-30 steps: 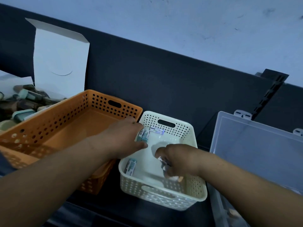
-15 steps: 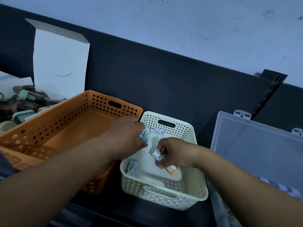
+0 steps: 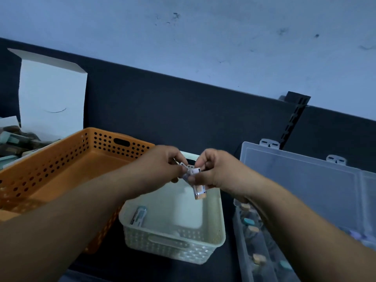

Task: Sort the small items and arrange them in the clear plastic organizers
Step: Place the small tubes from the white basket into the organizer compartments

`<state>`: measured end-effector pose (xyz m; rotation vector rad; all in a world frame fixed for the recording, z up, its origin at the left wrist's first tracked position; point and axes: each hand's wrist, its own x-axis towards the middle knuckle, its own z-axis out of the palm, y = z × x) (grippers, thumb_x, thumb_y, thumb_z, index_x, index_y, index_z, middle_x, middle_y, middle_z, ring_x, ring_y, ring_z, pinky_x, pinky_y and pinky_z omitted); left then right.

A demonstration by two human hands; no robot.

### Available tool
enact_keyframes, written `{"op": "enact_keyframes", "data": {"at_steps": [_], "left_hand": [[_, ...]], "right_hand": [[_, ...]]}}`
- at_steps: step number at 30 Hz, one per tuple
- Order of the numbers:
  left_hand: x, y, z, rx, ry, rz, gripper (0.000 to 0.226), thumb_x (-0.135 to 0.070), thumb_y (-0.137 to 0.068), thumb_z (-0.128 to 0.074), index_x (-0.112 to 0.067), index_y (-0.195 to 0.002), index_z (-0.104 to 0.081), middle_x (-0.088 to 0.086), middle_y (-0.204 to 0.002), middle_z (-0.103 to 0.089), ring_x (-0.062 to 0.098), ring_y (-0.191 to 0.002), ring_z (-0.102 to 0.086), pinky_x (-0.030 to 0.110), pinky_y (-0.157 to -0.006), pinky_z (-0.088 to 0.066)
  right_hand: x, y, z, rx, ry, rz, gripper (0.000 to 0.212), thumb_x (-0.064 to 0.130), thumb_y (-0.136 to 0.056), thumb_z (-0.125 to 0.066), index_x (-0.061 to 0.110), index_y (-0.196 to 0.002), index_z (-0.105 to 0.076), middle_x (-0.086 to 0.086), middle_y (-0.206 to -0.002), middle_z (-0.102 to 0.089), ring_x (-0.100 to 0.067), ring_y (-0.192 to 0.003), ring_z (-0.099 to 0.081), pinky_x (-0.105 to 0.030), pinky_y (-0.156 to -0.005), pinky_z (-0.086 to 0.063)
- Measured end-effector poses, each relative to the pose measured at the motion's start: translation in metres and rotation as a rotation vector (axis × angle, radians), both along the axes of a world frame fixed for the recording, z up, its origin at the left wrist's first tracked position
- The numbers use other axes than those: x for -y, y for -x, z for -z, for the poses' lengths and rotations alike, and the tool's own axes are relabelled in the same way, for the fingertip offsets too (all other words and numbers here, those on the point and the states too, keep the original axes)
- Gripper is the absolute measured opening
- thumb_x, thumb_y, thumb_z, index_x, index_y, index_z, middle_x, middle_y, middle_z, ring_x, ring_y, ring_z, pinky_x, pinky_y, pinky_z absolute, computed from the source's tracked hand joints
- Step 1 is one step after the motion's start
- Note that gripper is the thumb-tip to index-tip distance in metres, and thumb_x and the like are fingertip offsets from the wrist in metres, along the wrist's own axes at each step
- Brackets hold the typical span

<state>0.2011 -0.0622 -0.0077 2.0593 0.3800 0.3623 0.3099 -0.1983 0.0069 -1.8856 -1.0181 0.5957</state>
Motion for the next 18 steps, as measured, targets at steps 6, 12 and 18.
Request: {"op": "enact_keyframes", "data": {"at_steps": [6, 12, 18], "left_hand": [[0.038, -0.024, -0.014, 0.029, 0.254, -0.006, 0.003, -0.007, -0.084, -0.066, -0.009, -0.082, -0.065, 0.012, -0.080, -0.070, 0.019, -0.070, -0.064, 0.033, -0.071, -0.055], [0.084, -0.054, -0.017, -0.006, 0.428, -0.067, 0.013, -0.002, -0.085, -0.060, -0.009, -0.075, -0.055, 0.013, -0.076, -0.066, 0.018, -0.062, -0.062, 0.030, -0.063, -0.054], [0.132, -0.076, -0.025, -0.036, 0.609, 0.060, 0.018, 0.009, -0.087, -0.051, -0.004, -0.096, -0.057, 0.016, -0.084, -0.068, 0.023, -0.068, -0.069, 0.029, -0.061, -0.060]], "right_hand": [[0.049, -0.022, -0.018, -0.201, -0.152, 0.106, 0.025, 0.011, -0.083, -0.072, 0.011, -0.078, -0.048, -0.011, -0.069, -0.062, -0.016, -0.060, -0.063, -0.026, -0.056, -0.054], [0.104, -0.045, -0.025, -0.379, -0.182, 0.198, 0.017, 0.023, -0.098, -0.053, 0.014, -0.089, -0.042, -0.016, -0.082, -0.068, -0.022, -0.064, -0.068, -0.030, -0.051, -0.057], [0.157, -0.072, -0.028, -0.442, -0.242, 0.241, 0.016, 0.000, -0.095, -0.052, 0.014, -0.101, -0.054, -0.009, -0.082, -0.065, -0.017, -0.068, -0.067, -0.022, -0.054, -0.055]]}}
